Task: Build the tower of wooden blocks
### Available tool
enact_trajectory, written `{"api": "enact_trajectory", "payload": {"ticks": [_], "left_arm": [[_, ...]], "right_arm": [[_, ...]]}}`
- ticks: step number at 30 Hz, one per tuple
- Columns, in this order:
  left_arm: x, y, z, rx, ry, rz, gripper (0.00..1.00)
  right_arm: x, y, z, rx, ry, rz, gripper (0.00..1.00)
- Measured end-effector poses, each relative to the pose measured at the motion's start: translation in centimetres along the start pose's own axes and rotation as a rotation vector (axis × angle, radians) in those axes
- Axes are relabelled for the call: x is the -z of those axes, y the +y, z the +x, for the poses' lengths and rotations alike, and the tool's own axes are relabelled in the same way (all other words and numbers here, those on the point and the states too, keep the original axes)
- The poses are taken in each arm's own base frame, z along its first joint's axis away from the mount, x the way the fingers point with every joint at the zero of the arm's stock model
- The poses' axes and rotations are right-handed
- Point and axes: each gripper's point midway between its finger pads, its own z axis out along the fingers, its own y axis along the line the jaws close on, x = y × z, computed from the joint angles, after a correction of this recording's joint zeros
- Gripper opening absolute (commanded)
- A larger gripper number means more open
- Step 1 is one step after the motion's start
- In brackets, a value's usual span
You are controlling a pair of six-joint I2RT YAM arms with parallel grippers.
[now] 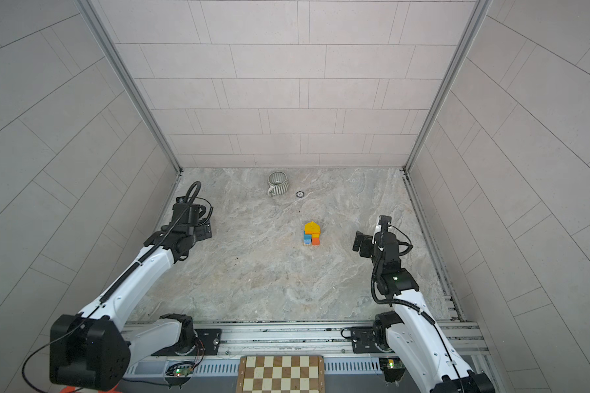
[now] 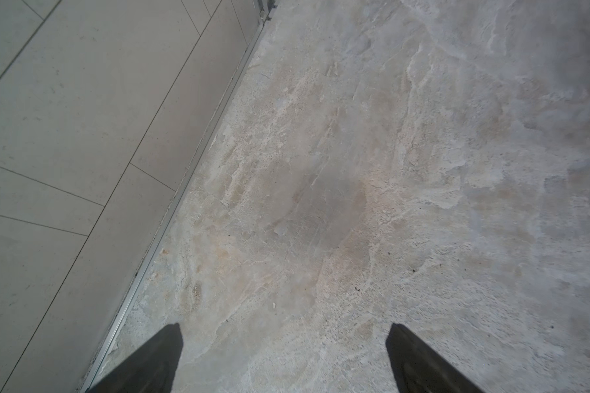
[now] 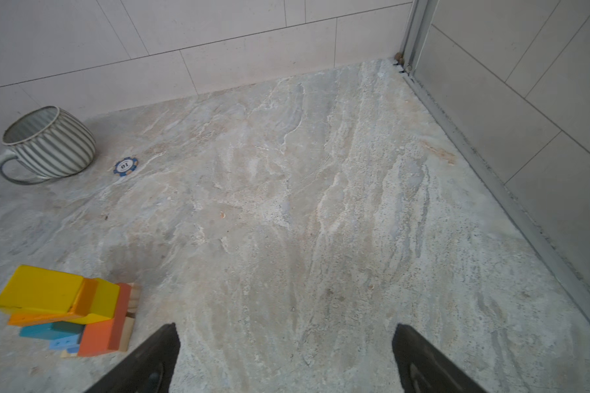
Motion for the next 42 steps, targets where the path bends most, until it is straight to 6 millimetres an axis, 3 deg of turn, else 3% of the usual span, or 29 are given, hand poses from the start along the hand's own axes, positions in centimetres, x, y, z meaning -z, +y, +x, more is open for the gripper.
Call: {"api": "enact_trajectory", "payload": {"ticks": [4, 10, 19, 24, 30, 33, 34, 38, 40, 42], "left_arm": [[-2.3, -0.9, 0.8, -0.033, 0.016, -0.01, 1.0], [-5.3, -1.3, 1.8, -0.035, -0.006, -0.02, 1.0], [-9.0, -2.6, 0.7, 0.001, -0.064, -0.022, 1.0], [-9.2, -2.0, 0.0, 0.043, -0.17, -0.055, 1.0], [-8.7, -0.2, 1.2, 0.097, -0.277, -0.097, 1.0], [-8.1, -0.4, 1.1, 0.09, -0.333, -0.098, 0.91], [-7.7, -1.0, 1.0, 0.074, -0.363, -0.079, 0.99], [-6.7, -2.7, 2.4, 0.033, -0.451, -0.021, 1.0], [-7.3, -2.8, 3.8, -0.004, -0.439, -0.022, 1.0], [-7.6, -2.9, 3.9, -0.021, -0.428, -0.03, 1.0]], "right_arm": [[-1.3, -1.1, 1.3, 0.038, -0.02, 0.058, 1.0], [-3.7, -1.7, 0.2, 0.114, -0.06, 0.123, 1.0], [-7.7, -1.7, 1.8, 0.159, -0.05, 0.15, 1.0], [-8.3, -1.3, 0.4, 0.147, -0.088, 0.155, 1.0], [-8.0, -1.3, -1.2, 0.167, -0.166, 0.175, 1.0], [-7.6, -1.8, -0.5, 0.18, -0.208, 0.195, 0.99], [-7.6, -2.1, 0.0, 0.183, -0.216, 0.202, 1.0], [-7.1, -2.7, 3.6, 0.223, -0.191, 0.212, 0.99], [-6.5, -2.4, 3.7, 0.231, -0.214, 0.202, 0.99], [-6.2, -1.8, 2.6, 0.221, -0.263, 0.19, 1.0]]}}
